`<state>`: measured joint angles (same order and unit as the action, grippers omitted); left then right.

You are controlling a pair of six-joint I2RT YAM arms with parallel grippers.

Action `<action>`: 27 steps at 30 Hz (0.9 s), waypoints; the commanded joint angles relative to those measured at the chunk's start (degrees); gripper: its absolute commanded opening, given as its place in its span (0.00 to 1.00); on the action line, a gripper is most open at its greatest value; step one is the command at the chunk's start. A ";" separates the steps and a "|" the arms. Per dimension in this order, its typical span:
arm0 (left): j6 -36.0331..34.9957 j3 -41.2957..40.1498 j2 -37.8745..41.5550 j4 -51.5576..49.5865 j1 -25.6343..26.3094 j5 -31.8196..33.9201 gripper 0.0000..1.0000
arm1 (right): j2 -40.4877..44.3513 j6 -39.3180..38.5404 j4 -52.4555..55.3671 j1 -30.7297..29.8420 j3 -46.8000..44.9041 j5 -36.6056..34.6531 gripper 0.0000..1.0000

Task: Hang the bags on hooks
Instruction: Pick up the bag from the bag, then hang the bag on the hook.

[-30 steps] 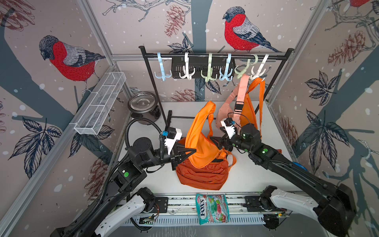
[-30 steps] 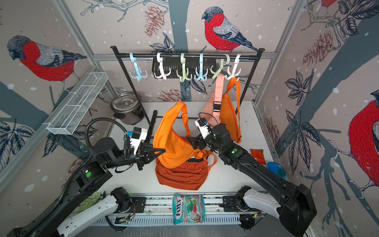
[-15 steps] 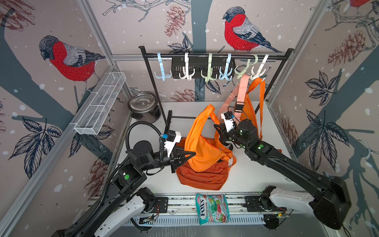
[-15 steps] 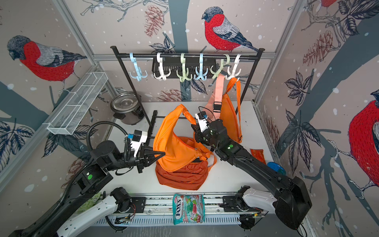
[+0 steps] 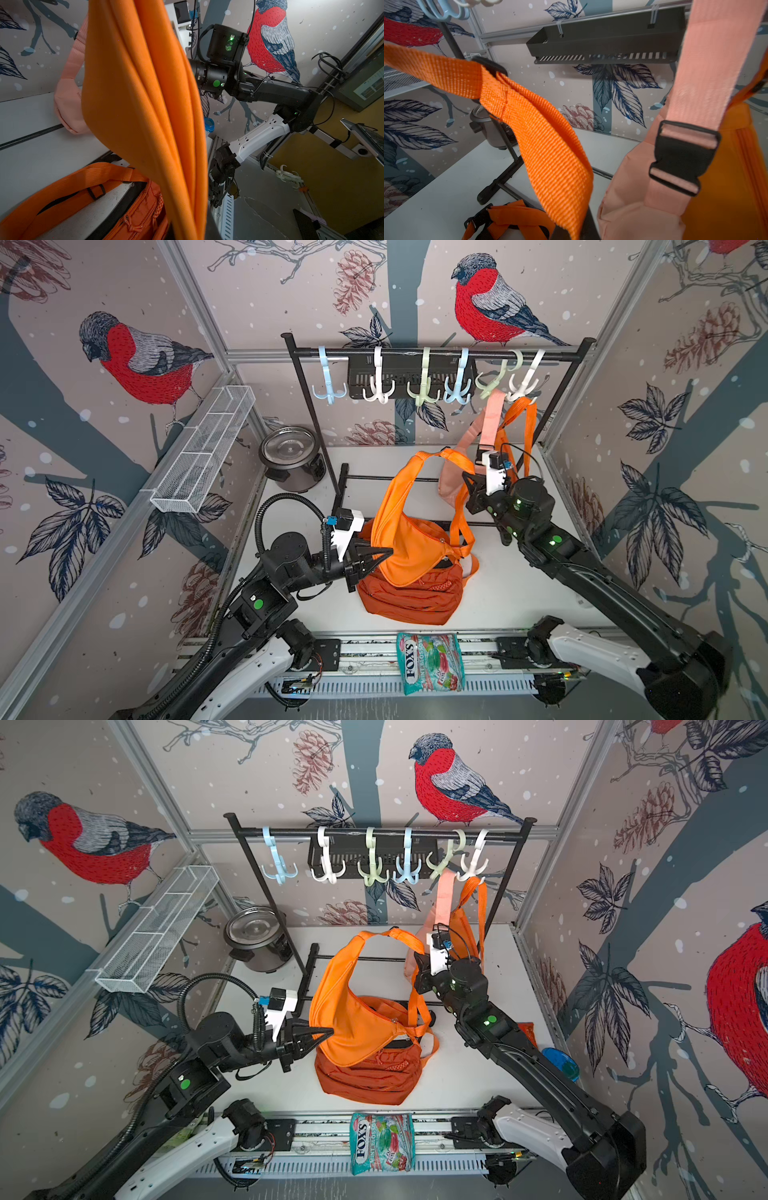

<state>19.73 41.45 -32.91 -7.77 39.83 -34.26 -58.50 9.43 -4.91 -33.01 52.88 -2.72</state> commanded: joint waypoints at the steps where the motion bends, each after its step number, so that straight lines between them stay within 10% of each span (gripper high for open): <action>1: 1.01 -0.73 0.04 4.76 -0.11 2.20 0.00 | 0.20 -1.64 1.30 1.29 3.50 -0.52 0.04; 27: 7.95 1.38 -11.84 20.84 0.27 2.01 0.00 | -20.41 -2.84 11.95 7.61 37.91 6.32 0.03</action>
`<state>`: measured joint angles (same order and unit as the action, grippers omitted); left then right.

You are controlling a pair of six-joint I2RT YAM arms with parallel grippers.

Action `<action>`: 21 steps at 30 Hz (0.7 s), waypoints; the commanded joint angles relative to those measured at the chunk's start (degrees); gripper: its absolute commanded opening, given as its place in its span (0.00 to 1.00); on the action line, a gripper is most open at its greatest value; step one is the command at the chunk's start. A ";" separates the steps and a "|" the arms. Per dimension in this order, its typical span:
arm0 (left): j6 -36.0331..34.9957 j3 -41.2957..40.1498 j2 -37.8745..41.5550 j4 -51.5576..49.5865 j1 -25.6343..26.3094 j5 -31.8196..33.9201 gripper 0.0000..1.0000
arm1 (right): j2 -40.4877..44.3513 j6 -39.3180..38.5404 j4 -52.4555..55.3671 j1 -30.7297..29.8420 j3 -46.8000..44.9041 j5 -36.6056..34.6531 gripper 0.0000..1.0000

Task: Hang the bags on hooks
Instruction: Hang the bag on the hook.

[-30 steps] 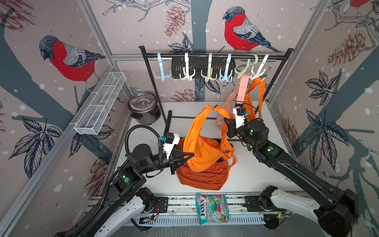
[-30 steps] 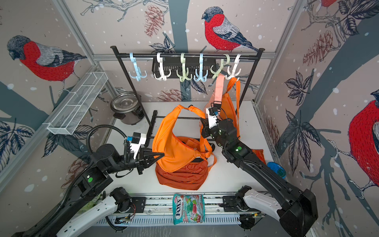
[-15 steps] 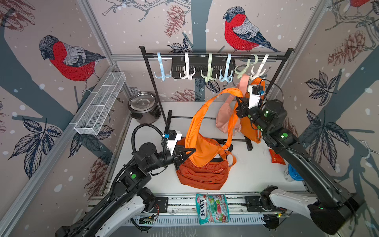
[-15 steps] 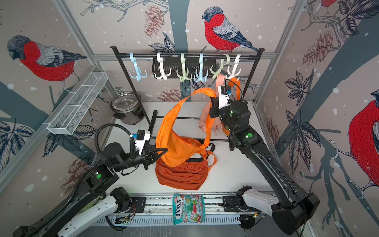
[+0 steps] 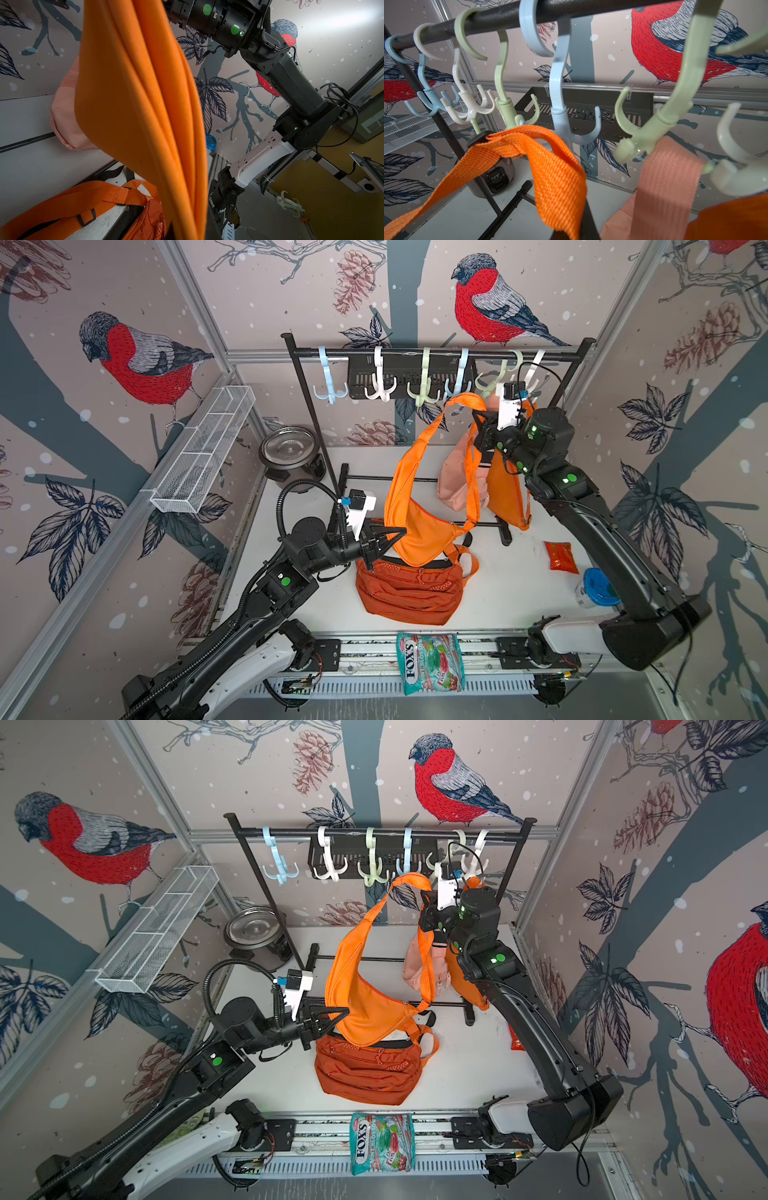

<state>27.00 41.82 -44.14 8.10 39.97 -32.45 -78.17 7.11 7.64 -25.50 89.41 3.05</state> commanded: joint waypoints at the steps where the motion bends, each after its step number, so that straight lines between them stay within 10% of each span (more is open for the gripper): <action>1: 0.75 1.51 -1.15 5.07 0.11 0.11 0.00 | -1.24 -0.54 -0.30 0.18 2.17 0.55 0.03; 21: 1.40 4.64 -4.77 4.87 1.43 0.61 0.00 | -8.37 -1.38 3.34 1.27 10.20 2.83 0.03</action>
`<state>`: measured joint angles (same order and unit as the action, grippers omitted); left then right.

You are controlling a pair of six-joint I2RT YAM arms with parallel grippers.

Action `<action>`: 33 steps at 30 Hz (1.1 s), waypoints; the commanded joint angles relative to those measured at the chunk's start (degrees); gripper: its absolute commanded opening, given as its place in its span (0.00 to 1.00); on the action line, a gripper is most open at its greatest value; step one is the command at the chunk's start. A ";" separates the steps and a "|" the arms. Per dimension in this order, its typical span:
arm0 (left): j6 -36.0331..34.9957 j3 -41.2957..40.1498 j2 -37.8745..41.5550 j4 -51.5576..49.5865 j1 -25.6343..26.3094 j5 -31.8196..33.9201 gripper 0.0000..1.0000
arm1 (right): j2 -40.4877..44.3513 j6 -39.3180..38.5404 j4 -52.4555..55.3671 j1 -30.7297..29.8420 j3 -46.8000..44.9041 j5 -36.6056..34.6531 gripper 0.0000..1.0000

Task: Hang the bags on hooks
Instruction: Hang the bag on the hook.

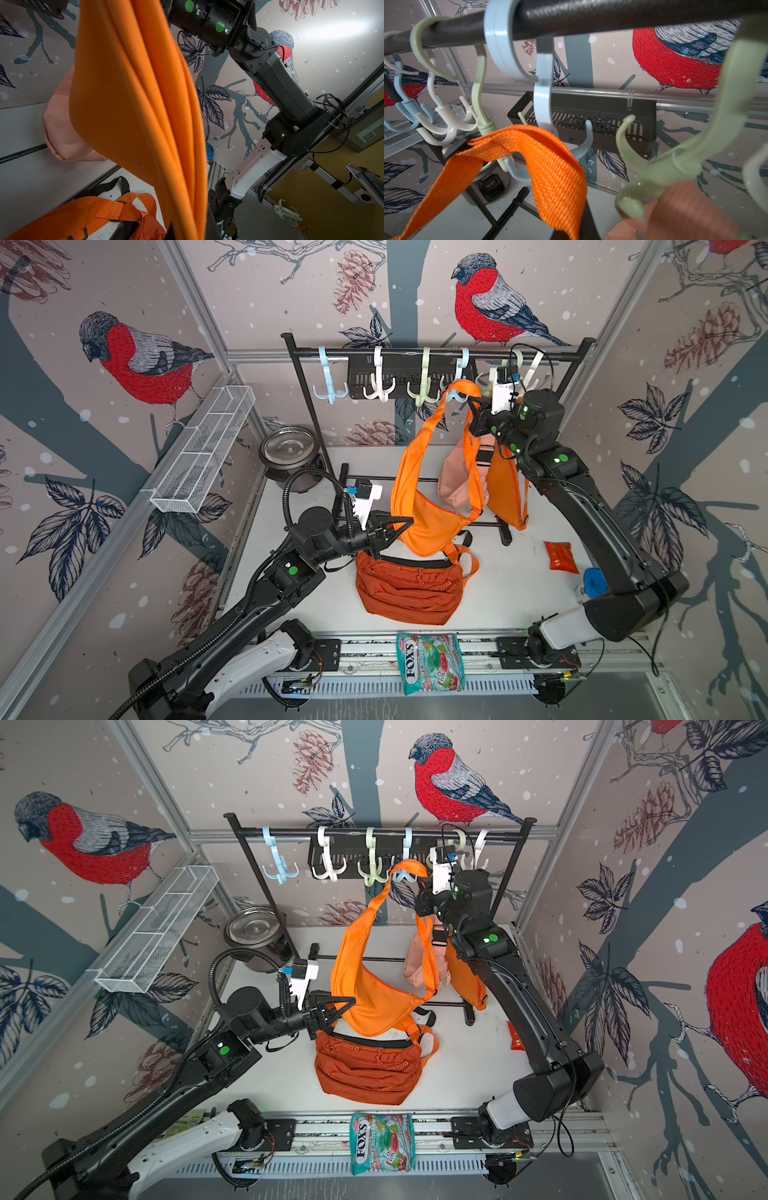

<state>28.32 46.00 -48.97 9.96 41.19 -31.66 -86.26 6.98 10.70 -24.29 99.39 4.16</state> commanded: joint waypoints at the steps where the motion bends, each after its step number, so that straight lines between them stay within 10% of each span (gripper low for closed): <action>1: 0.03 0.49 0.02 2.90 0.28 -0.16 0.00 | -0.53 -1.57 0.73 0.06 0.22 2.54 0.03; 33: -3.36 1.90 -5.70 -0.74 5.54 1.86 0.00 | 6.40 -1.67 -1.68 3.13 -11.06 2.17 0.08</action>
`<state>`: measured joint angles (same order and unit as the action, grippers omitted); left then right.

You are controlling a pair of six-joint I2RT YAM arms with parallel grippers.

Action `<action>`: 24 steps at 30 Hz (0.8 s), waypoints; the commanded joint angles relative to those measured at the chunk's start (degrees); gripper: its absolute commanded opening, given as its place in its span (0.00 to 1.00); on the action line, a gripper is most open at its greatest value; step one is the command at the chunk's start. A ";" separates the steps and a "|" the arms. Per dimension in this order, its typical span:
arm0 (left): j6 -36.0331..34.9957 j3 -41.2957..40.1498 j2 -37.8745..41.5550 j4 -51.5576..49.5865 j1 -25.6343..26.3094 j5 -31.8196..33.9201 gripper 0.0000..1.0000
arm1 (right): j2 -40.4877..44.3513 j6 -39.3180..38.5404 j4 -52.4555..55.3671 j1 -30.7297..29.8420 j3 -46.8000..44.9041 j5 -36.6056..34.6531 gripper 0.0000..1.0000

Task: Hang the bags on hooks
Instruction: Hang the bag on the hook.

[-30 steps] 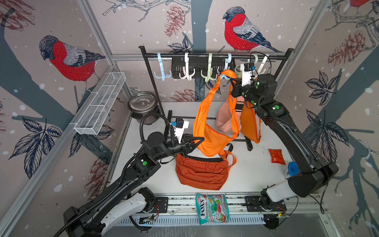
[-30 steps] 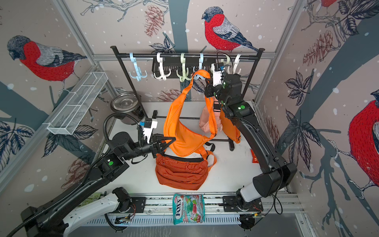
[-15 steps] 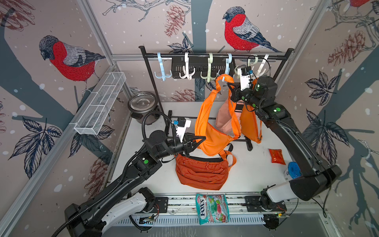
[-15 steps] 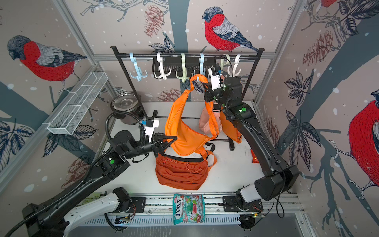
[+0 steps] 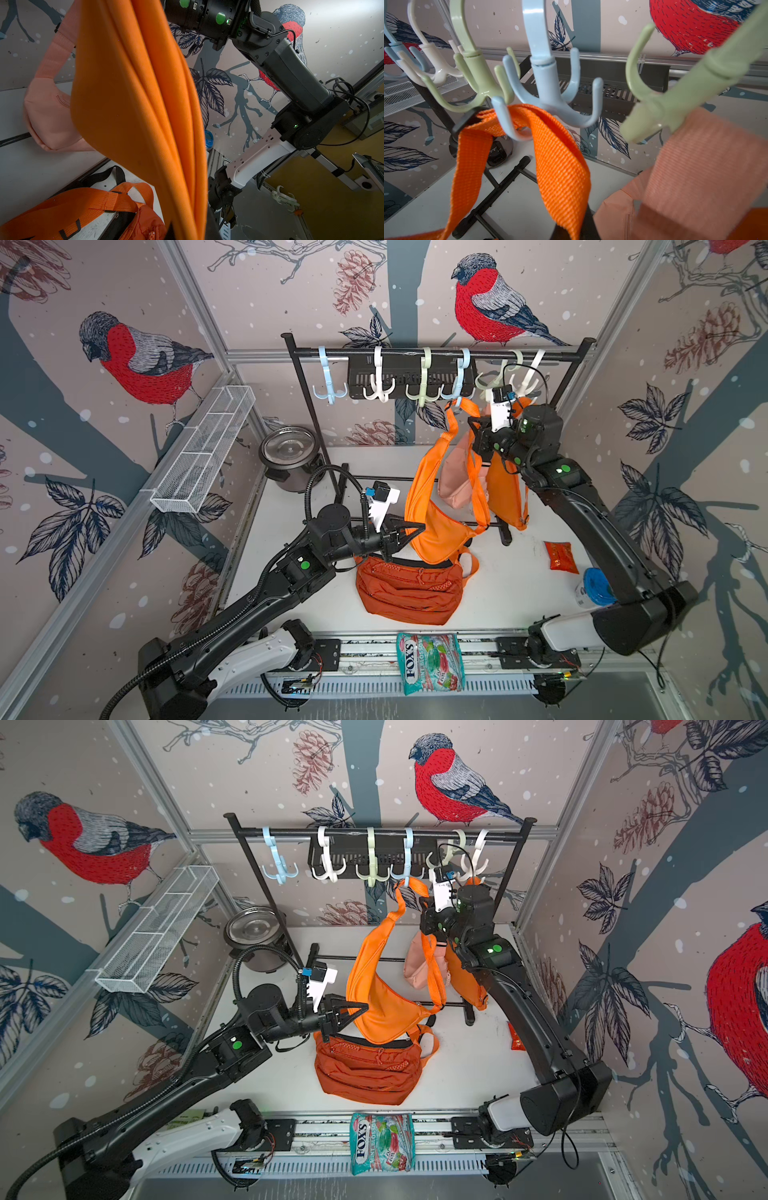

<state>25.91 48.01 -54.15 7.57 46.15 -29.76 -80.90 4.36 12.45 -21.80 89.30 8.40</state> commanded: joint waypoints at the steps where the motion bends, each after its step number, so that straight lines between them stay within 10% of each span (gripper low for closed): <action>1: -0.95 -0.19 -1.03 1.81 0.81 -0.04 0.00 | 1.48 1.44 -3.77 1.04 -1.50 -2.75 0.10; 10: -0.69 -0.99 -5.15 3.32 1.05 1.10 0.00 | 4.94 3.37 -6.44 2.98 -6.77 -6.11 0.26; 18: -2.00 -0.71 -6.51 -0.15 1.07 5.85 0.53 | 8.08 4.14 -7.91 3.52 -10.25 -10.31 0.30; 24: -2.91 -1.14 -3.76 -2.32 1.05 11.28 0.69 | 11.51 4.08 -8.14 3.52 -12.72 -12.70 0.39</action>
<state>23.99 47.03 -59.13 5.69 47.11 -21.76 -70.85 7.75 6.85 -18.33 77.23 -2.13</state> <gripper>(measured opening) 0.680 0.382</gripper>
